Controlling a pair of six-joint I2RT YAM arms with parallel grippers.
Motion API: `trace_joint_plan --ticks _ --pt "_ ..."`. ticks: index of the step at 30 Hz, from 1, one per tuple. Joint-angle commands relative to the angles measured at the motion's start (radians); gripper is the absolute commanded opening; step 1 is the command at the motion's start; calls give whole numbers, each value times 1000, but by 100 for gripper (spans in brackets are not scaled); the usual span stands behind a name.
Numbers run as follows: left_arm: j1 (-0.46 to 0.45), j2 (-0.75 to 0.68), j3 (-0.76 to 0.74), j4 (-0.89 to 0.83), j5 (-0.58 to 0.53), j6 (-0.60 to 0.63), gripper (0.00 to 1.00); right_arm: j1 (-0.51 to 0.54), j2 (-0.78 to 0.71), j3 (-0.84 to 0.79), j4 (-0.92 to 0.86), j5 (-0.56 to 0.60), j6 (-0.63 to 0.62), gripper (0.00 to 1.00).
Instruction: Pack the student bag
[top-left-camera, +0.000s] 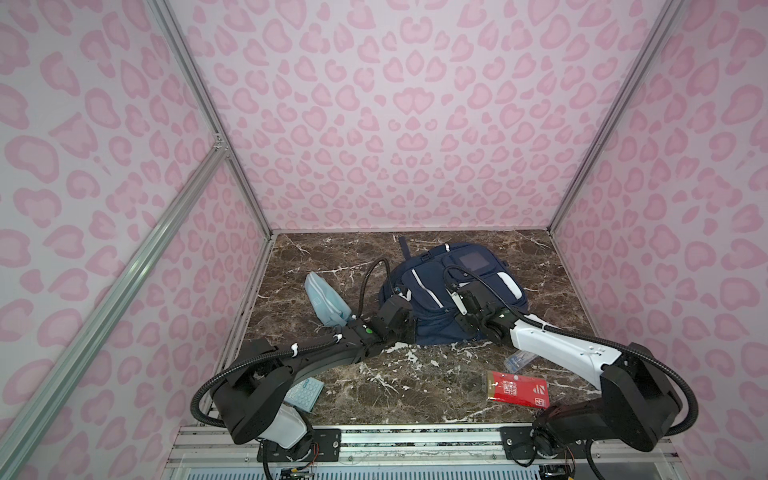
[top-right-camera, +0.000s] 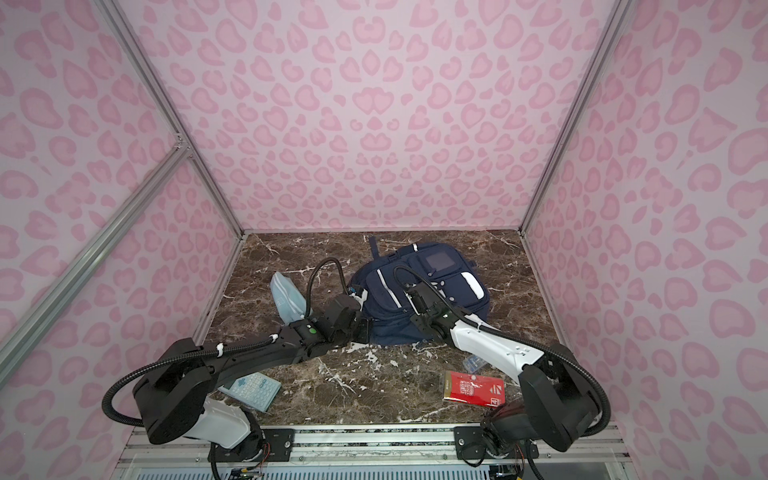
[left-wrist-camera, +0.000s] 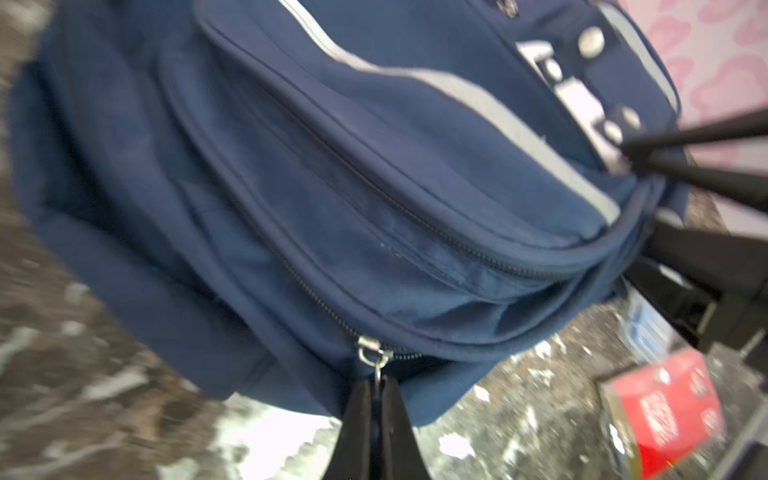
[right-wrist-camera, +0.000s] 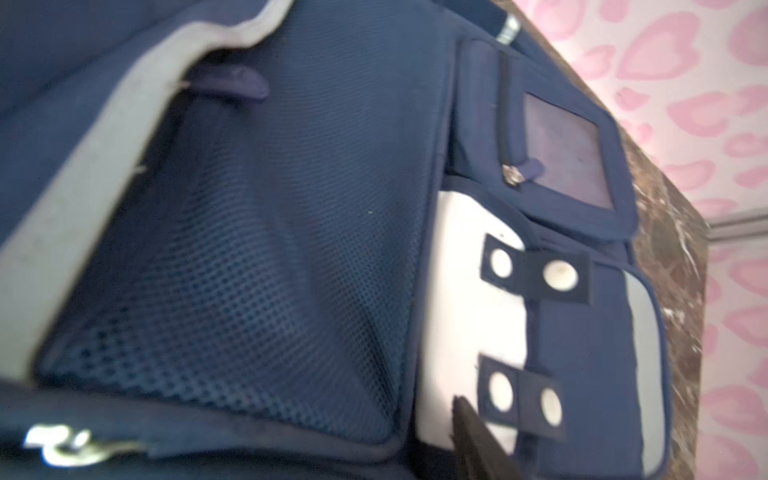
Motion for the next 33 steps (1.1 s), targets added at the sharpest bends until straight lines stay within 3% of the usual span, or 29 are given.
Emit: trace_joint_plan --ticks 1,3,8,12,15,17,20,23,29,33 --pt "-30 -16 7 60 82 -65 3 31 -108 -67 88 -38 99 99" --pt "-31 -48 9 62 92 -74 3 68 -186 -130 158 -164 107 99" --pt "-32 -94 63 -4 96 -55 3 238 -254 -246 333 -194 156 87" --pt "-31 -100 53 14 149 -87 3 274 -190 -240 406 -105 185 83" --pt "-32 -102 28 44 189 -112 3 276 -125 -218 453 -18 184 74" --pt "-31 -113 16 46 189 -115 3 277 -89 -213 477 -72 152 55" --pt "-12 -127 11 2 136 -98 3 277 -78 -201 408 -110 133 15" --pt "54 -139 -22 23 178 -106 3 275 -120 -221 342 -96 112 0" --pt "128 -138 8 -71 82 -38 3 272 -193 -247 303 -13 124 0" --pt "172 -110 30 -107 -5 17 3 261 -216 -249 281 -19 111 0"
